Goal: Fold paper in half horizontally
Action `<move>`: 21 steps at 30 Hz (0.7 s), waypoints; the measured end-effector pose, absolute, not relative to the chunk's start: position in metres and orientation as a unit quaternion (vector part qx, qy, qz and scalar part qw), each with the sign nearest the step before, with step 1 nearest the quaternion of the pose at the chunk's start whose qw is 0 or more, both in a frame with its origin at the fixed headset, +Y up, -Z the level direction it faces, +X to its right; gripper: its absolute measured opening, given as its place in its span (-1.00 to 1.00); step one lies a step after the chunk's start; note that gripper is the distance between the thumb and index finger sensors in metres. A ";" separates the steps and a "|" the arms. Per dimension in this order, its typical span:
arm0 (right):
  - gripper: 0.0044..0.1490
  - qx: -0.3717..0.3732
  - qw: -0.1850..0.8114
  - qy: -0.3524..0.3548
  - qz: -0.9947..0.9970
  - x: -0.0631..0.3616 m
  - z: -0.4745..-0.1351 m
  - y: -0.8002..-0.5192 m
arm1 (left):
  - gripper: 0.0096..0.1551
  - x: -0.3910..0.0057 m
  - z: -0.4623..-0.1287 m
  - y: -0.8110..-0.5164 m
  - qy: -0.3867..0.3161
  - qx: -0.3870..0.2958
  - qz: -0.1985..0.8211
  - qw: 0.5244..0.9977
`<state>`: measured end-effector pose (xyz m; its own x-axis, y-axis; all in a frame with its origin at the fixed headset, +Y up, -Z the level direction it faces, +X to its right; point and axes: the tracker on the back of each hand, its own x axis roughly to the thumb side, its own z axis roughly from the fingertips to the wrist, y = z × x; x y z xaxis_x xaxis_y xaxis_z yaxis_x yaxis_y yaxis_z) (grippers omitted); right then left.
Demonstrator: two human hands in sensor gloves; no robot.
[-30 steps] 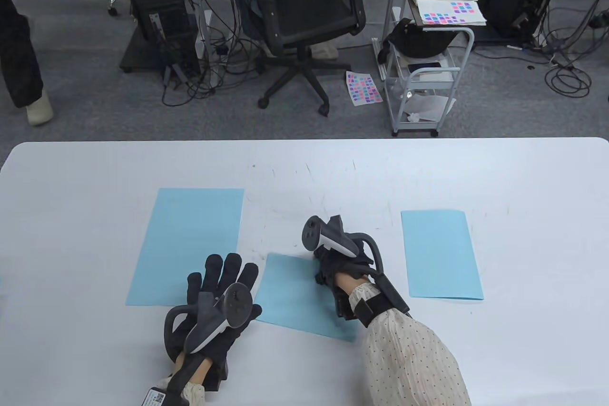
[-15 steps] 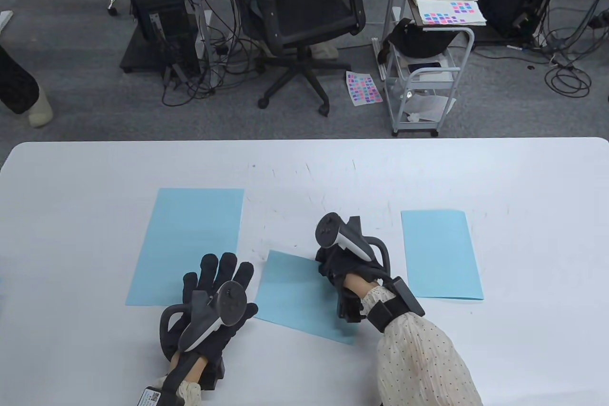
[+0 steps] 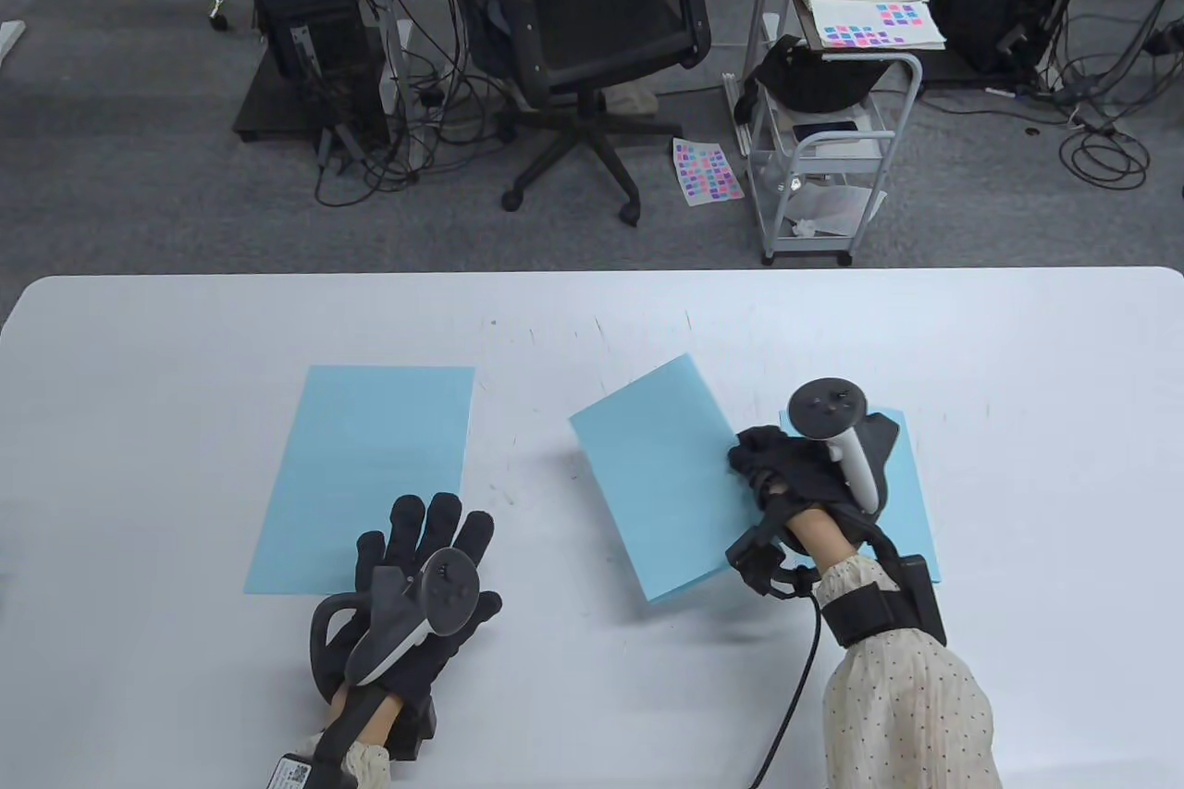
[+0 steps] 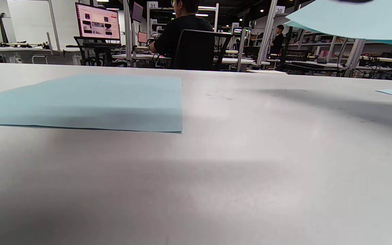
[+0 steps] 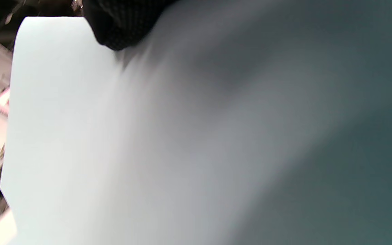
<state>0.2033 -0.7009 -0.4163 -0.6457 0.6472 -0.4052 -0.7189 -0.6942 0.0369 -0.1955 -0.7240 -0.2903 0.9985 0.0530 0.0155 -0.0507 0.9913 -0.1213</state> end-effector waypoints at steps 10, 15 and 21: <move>-0.50 -0.335 0.403 0.020 0.851 0.307 -0.413 -0.717 | -0.04 -0.199 -0.292 -0.726 -0.002 -0.066 0.022 0.998; -0.49 -0.379 0.363 0.034 0.850 0.342 -0.409 -0.732 | -0.04 -0.202 -0.294 -0.729 0.003 -0.074 0.022 0.997; -0.45 -0.401 0.328 0.044 0.854 0.353 -0.406 -0.753 | -0.04 -0.203 -0.294 -0.730 0.005 -0.079 0.022 0.997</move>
